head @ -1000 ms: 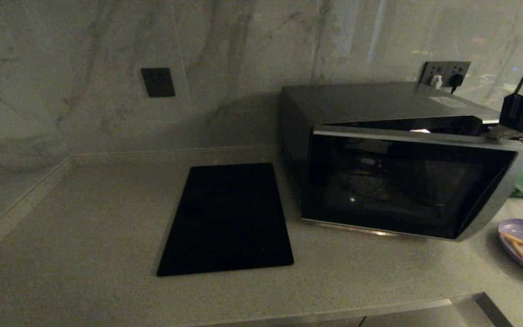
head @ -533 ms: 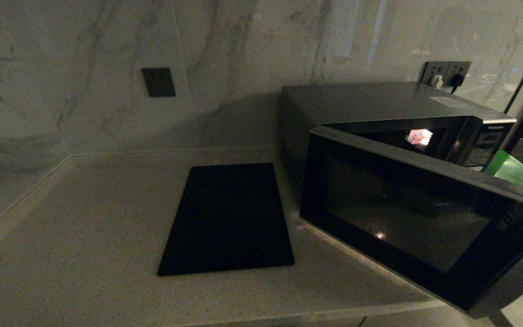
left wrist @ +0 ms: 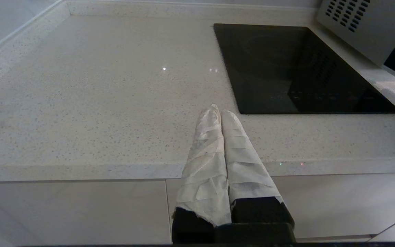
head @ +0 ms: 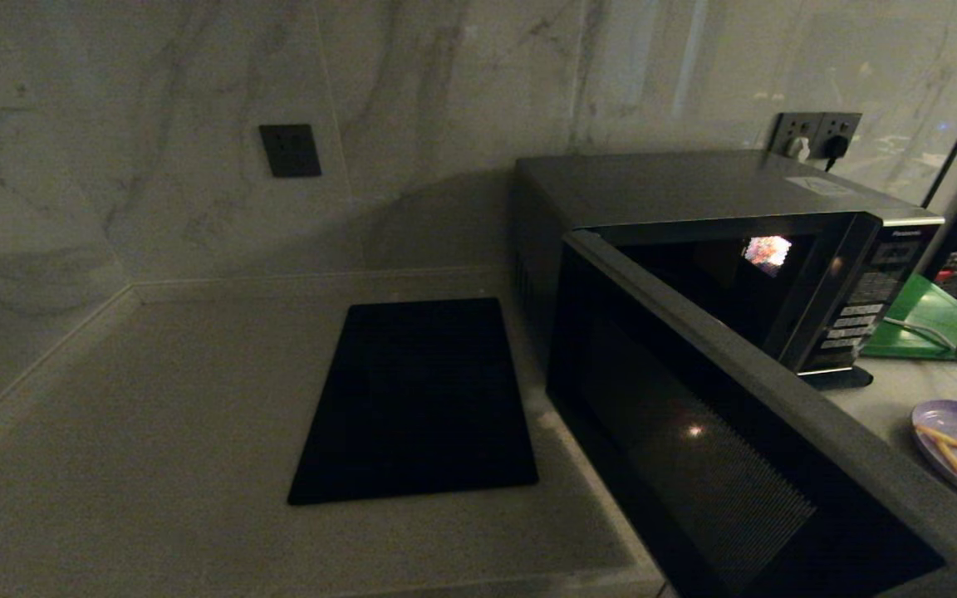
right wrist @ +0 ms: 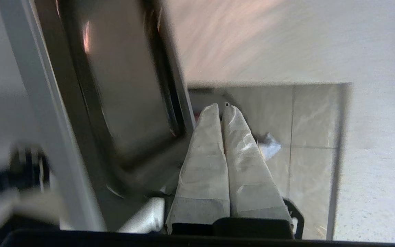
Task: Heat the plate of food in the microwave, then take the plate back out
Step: Open the microwave oven
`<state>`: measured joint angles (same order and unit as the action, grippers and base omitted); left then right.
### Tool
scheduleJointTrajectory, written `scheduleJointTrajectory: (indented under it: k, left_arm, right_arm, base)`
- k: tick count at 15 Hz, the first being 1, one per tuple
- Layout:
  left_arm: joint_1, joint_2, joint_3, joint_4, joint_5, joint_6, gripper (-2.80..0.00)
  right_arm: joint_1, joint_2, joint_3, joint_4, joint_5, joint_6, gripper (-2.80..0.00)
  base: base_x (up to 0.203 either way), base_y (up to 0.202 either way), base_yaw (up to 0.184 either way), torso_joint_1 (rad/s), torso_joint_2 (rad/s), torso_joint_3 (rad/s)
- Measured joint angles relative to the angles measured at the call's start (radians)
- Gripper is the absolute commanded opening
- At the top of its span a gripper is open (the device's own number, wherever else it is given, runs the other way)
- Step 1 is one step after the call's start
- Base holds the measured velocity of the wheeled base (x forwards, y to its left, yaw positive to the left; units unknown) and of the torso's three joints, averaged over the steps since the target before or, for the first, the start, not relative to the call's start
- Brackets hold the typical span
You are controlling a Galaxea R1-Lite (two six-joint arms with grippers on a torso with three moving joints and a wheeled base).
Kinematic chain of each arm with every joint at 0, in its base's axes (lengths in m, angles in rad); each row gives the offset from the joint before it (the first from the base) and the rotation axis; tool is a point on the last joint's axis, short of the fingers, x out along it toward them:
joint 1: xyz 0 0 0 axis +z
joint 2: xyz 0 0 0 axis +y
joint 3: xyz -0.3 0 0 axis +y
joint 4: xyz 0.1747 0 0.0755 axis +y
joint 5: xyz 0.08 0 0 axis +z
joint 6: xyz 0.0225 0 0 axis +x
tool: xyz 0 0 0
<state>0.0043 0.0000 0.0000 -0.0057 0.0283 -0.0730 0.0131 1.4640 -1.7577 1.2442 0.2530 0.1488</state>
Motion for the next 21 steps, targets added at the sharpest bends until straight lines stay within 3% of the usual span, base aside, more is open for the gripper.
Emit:
scheduleJointTrajectory:
  k: [3, 8, 12, 21]
  left_arm:
    - [0.0, 0.0, 0.0, 0.0, 0.0, 0.0, -2.8]
    - [0.0, 0.0, 0.0, 0.0, 0.0, 0.0, -2.8]
    - [0.0, 0.0, 0.0, 0.0, 0.0, 0.0, -2.8]
    - [0.0, 0.0, 0.0, 0.0, 0.0, 0.0, -2.8]
  right_arm:
    - [0.201, -0.029, 0.116, 0.003, -0.004, -0.005, -2.8]
    - [0.455, -0.065, 0.241, 0.011, 0.006, -0.002, -2.8]
    - [0.511, -0.087, 0.253, 0.044, 0.058, -0.002, -2.8]
    - [0.527, -0.107, 0.233, 0.049, 0.098, -0.005, -2.8]
  base:
    - [0.0, 0.0, 0.0, 0.0, 0.0, 0.0]
    - [0.0, 0.0, 0.0, 0.0, 0.0, 0.0]
    - [0.0, 0.0, 0.0, 0.0, 0.0, 0.0]
    - [0.0, 0.0, 0.0, 0.0, 0.0, 0.0]
